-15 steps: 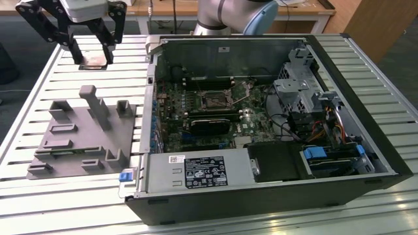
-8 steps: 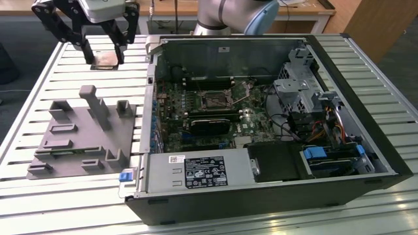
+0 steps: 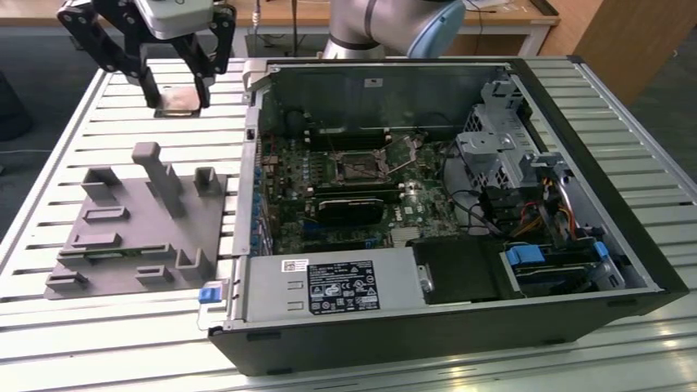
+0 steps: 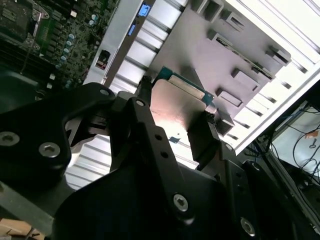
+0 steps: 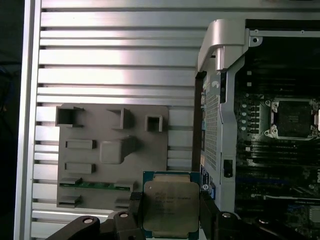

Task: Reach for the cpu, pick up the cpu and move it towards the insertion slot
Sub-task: 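Pick up the cpu and move it towards the insertion slot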

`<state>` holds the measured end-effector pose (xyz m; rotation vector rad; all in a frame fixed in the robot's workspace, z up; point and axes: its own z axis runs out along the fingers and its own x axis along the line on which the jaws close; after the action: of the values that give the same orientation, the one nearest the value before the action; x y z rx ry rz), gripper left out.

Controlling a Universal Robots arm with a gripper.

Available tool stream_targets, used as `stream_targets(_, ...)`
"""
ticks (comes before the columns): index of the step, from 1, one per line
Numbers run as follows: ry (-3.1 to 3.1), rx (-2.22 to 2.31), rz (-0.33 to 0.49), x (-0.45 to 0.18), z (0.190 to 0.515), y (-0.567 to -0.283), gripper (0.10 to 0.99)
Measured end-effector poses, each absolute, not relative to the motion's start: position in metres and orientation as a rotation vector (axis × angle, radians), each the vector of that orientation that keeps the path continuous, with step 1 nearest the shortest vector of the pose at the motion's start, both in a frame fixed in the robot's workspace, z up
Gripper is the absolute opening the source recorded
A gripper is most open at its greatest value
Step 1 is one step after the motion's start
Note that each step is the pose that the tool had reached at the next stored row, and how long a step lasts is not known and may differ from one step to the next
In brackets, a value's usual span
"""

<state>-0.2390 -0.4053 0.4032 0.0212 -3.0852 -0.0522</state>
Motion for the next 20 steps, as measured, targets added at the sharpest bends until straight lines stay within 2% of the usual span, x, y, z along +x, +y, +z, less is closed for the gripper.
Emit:
stream_targets(9,-3.122,0.016,-0.037,-0.238,0.398,-0.405,0.541)
stream_targets(16,-3.121,0.016,-0.132,-0.221,0.398,-0.405,0.541)
stream_targets(20,-3.121,0.016,-0.142,-0.204,0.397,-0.405,0.541)
